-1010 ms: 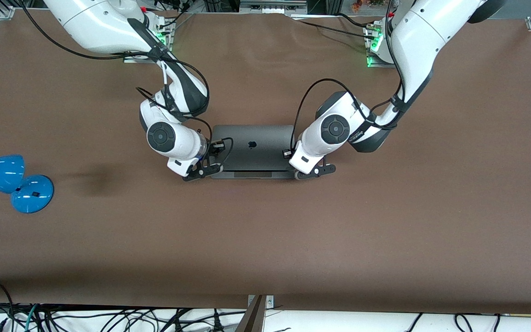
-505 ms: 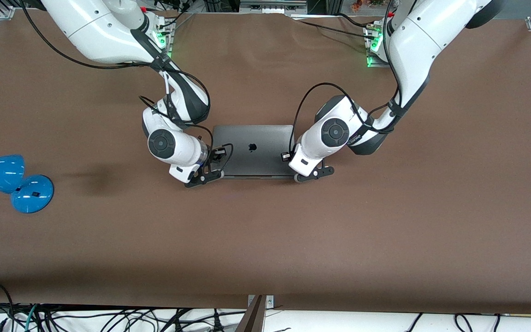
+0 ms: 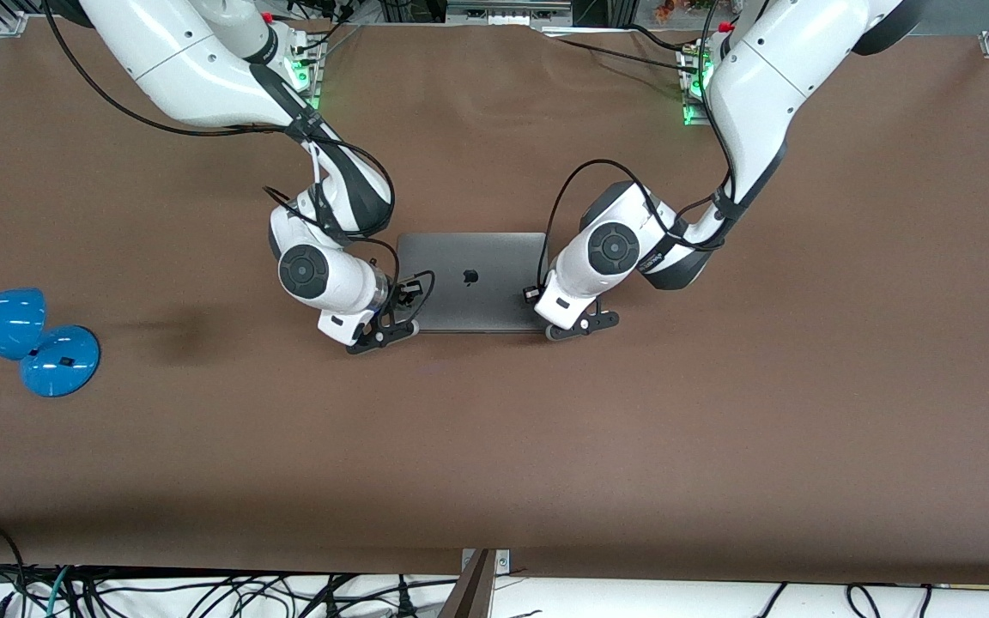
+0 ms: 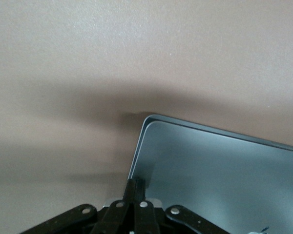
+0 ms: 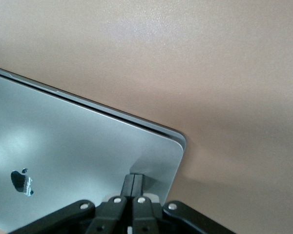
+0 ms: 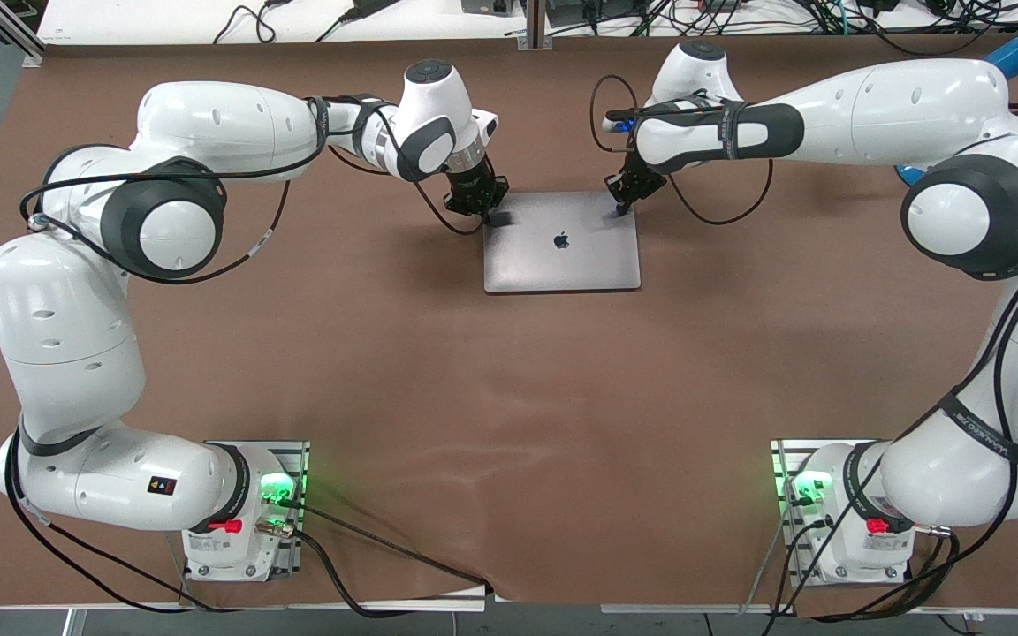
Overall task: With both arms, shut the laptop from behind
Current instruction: 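Press the lid fully shut with both grippers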
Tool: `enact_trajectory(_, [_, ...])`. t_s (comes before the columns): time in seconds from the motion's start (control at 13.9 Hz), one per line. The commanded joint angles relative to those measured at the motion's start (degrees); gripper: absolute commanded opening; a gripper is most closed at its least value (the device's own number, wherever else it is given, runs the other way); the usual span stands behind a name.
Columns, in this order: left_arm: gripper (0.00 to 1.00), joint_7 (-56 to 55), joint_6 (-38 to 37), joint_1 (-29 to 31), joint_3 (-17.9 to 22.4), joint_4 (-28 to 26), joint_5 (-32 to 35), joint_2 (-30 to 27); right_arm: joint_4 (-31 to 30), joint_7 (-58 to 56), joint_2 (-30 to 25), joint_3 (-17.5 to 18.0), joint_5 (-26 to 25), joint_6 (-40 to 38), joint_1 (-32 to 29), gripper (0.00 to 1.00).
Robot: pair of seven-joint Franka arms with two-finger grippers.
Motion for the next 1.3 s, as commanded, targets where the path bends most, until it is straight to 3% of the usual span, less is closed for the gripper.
enact_trajectory(0.0, [0.0, -1.6, 0.0, -0.9, 0.8, 2.5, 2.2, 2.1, 1.2, -0.9, 1.2, -0.5, -0.7, 1.1, 0.7, 0.0])
enact_trajectory(0.87, [0.0, -1.5, 0.7, -0.7, 1.7, 3.2, 3.1, 1.6, 2.0, -2.6, 2.6, -1.1, -0.4, 4.0, 1.4, 0.0])
enact_trajectory(0.94, [0.26, -1.5, 0.3, -0.4, 1.6, 3.2, 2.9, 0.9, 2.8, -2.5, 2.4, -1.0, 0.1, 3.8, 1.4, 0.0])
enact_trajectory(1.01, [0.99, -1.5, -0.9, 0.0, 1.5, 3.2, 3.0, 0.1, 2.9, -2.4, 2.0, -1.1, 0.3, 3.7, 1.2, 0.01])
enact_trajectory(1.15, [1.0, -1.2, -4.3, 0.8, 1.4, 3.2, 2.9, -2.7, 4.1, -1.9, 0.5, -1.0, 0.4, -0.7, 1.2, 0.06])
enact_trajectory(1.23, [1.0, -0.9, -6.8, 1.3, 1.3, 3.2, 2.9, -4.4, 5.8, -1.8, -0.1, -1.1, 1.0, -4.9, 1.2, 0.17])
